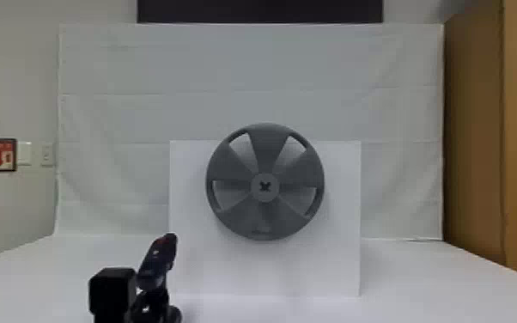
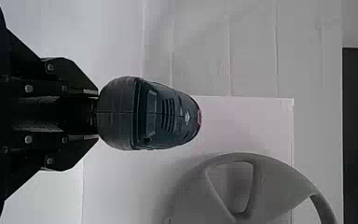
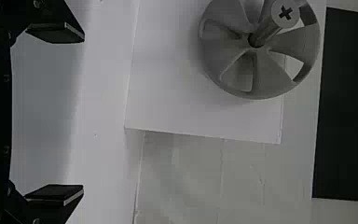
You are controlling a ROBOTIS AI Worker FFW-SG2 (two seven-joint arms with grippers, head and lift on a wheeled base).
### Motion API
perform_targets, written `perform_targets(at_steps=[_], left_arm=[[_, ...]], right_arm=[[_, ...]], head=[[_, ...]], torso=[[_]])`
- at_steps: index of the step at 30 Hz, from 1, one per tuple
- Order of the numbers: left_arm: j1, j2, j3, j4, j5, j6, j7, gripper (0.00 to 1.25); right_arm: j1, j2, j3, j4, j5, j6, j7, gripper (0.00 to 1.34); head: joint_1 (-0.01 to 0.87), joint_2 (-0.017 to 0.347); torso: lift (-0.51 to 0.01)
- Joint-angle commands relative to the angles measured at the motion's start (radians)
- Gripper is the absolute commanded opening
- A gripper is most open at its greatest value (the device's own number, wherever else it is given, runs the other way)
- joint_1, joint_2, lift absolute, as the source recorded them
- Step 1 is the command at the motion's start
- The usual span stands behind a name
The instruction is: Grab the drill and drilling bolt
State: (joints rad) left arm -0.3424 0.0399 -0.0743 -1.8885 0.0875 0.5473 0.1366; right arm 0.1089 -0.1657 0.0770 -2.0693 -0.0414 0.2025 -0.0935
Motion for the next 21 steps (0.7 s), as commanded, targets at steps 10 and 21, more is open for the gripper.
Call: perform_targets(at_steps=[10, 21], left_arm=[[0.005, 0.0, 0.002, 0.017, -0.005, -0.015, -0.003, 0.02], [0.01, 0.0, 0.004, 0.019, -0.012, -0.015, -0.003, 0.03]], right_arm=[[0.0, 0.0, 0.001, 0.0, 0.0, 0.0, 0.0, 1.18], [0.0, 0.0, 0.0, 0.0, 0.0, -0.002, 0.0, 1.18]], head=[[-0.015, 0.051], [-0.015, 0.051]], torso=[[-0.398], [-0.398]])
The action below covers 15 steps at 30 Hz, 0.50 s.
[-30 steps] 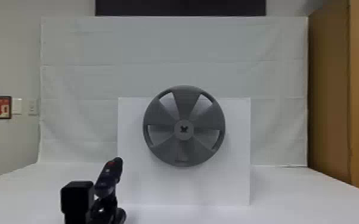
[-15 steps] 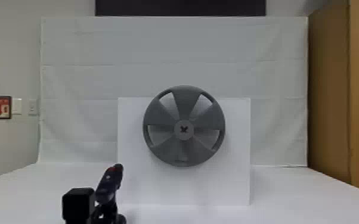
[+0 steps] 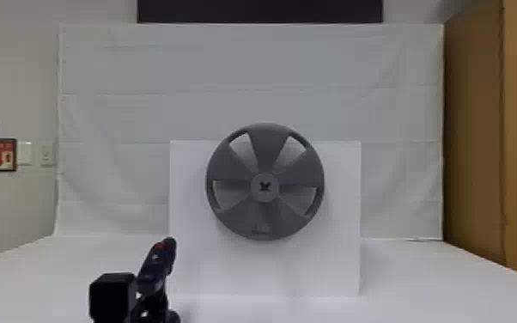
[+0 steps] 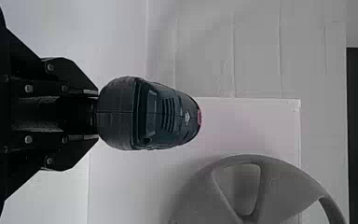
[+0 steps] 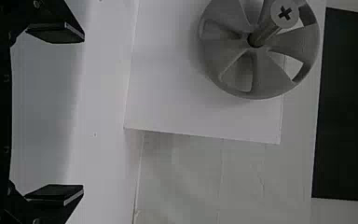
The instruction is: Grab the drill and drilling bolt
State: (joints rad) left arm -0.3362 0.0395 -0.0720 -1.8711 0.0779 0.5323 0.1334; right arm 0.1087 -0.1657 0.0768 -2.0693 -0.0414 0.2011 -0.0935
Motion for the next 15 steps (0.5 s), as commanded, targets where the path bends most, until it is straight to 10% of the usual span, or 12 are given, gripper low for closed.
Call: perform_targets(at_steps=[1, 15], left_arm=[[0.003, 0.0, 0.003, 0.0, -0.003, 0.0, 0.0, 0.04], [0.003, 0.0, 0.012, 0.001, -0.015, 0.0, 0.0, 0.07]], right_arm=[[-0.001, 0.0, 0.0, 0.0, 0.0, 0.0, 0.0, 1.18], [0.0, -0.002, 0.0, 0.0, 0.0, -0.002, 0.0, 1.18]], head=[[-0.015, 0.051], [-0.015, 0.051]], torso=[[-0.398], [-0.398]])
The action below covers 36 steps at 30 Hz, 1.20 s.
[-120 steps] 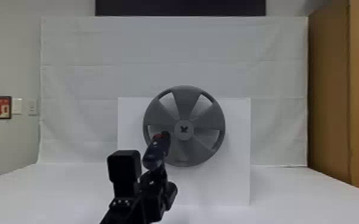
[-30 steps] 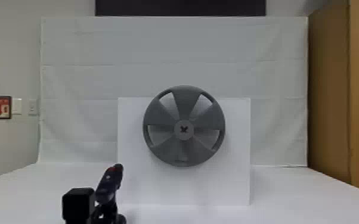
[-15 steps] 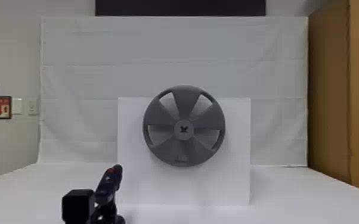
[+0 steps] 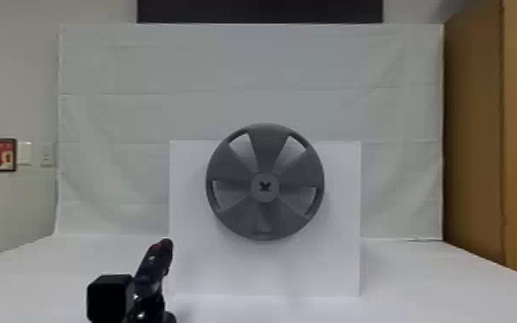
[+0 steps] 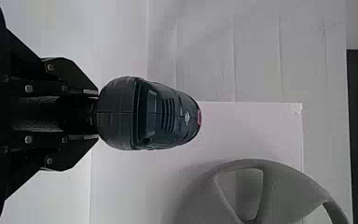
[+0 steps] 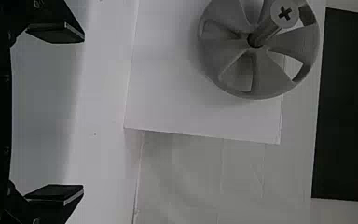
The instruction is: Grab the drill and drilling bolt
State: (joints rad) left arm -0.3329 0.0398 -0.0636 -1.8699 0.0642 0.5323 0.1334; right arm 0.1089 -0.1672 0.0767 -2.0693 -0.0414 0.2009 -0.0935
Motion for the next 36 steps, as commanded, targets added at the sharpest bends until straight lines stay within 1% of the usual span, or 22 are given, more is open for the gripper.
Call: perform_targets(at_steps=[1, 4, 5, 6, 7, 8, 10, 15, 19, 22, 24, 36], left_arm=[[0.0, 0.0, 0.004, 0.0, -0.001, 0.0, 0.0, 0.07], [0.0, 0.0, 0.002, 0.0, 0.0, -0.002, -0.001, 0.07], [0.002, 0.0, 0.002, 0.0, 0.0, -0.003, -0.001, 0.12], [0.003, 0.0, 0.002, 0.0, 0.0, -0.008, -0.001, 0.24], [0.003, 0.0, 0.002, 0.002, -0.001, -0.014, -0.001, 0.44], [0.005, 0.0, 0.002, 0.002, 0.0, -0.017, -0.001, 0.56], [0.006, 0.0, 0.002, 0.002, 0.0, -0.017, -0.003, 0.73], [0.008, 0.0, 0.001, 0.002, -0.003, -0.017, -0.005, 0.79], [0.008, 0.0, -0.001, 0.002, -0.007, -0.017, -0.006, 0.93], [0.008, 0.0, -0.001, 0.002, -0.009, -0.017, -0.006, 1.0], [0.008, 0.0, -0.001, 0.002, -0.009, -0.017, -0.006, 1.01], [0.014, 0.0, -0.004, 0.0, -0.018, -0.017, -0.008, 1.02]], right_arm=[[0.0, 0.0, 0.0, 0.0, 0.0, -0.001, 0.0, 1.18], [0.0, 0.0, 0.0, 0.0, 0.0, -0.001, 0.0, 1.18], [0.0, 0.0, 0.0, 0.0, 0.0, -0.001, 0.0, 1.18], [0.0, 0.0, 0.0, 0.0, 0.0, -0.001, 0.0, 1.18], [0.0, 0.0, 0.0, 0.002, 0.0, -0.001, 0.0, 1.18], [0.0, 0.0, 0.0, 0.0, 0.0, -0.003, 0.0, 1.18], [0.002, 0.0, 0.0, 0.0, 0.0, -0.001, 0.0, 1.18], [0.002, 0.0, -0.002, 0.0, 0.0, -0.003, 0.0, 1.18], [0.002, 0.0, -0.002, 0.002, 0.0, -0.003, 0.0, 1.18], [0.002, 0.0, -0.002, 0.0, 0.0, -0.001, 0.0, 1.18], [0.002, 0.0, -0.002, 0.0, 0.0, -0.001, 0.0, 1.18], [0.003, 0.0, -0.003, 0.0, 0.0, -0.001, 0.0, 1.18]], head=[[-0.015, 0.051], [-0.015, 0.051], [-0.015, 0.051], [-0.015, 0.051], [-0.015, 0.051], [-0.015, 0.051], [-0.015, 0.051], [-0.015, 0.051], [-0.015, 0.051], [-0.015, 0.051], [-0.015, 0.051], [-0.015, 0.051]], torso=[[-0.398], [-0.398], [-0.398], [-0.398], [-0.398], [-0.398], [-0.398], [-0.398], [-0.398], [-0.398], [-0.398], [-0.398]])
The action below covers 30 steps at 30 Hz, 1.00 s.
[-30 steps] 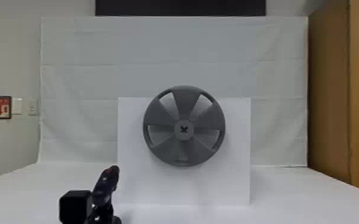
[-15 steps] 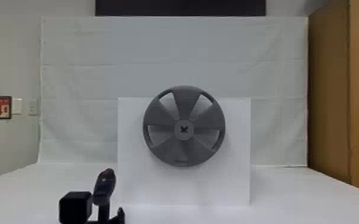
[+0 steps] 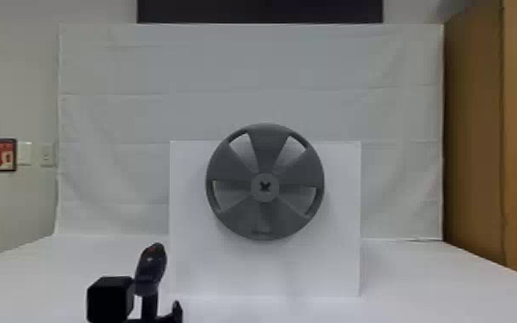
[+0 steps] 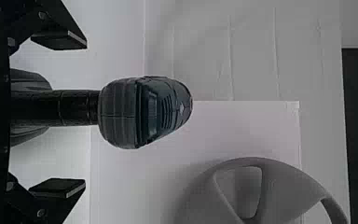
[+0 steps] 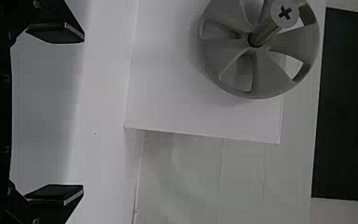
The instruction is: Grab the drill and drilling bolt
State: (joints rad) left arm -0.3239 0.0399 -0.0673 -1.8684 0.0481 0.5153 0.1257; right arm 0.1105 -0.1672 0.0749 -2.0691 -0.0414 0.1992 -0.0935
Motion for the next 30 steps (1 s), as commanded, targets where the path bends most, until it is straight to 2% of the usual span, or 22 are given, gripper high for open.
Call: perform_targets(at_steps=[1, 15, 30], left_arm=[[0.008, 0.0, -0.002, -0.003, -0.002, 0.0, 0.002, 1.02], [0.04, -0.002, -0.011, -0.055, 0.006, 0.002, 0.002, 1.02], [0.121, 0.0, -0.011, -0.183, 0.016, 0.019, 0.011, 1.01]], right_arm=[[0.003, 0.0, -0.001, 0.0, 0.0, -0.001, 0.0, 1.18], [0.005, 0.0, -0.007, 0.0, 0.0, -0.003, 0.0, 1.18], [0.011, 0.005, -0.017, 0.0, 0.0, -0.007, 0.0, 1.18]], head=[[-0.015, 0.051], [-0.015, 0.051], [-0.015, 0.051]], torso=[[-0.398], [-0.398], [-0.398]])
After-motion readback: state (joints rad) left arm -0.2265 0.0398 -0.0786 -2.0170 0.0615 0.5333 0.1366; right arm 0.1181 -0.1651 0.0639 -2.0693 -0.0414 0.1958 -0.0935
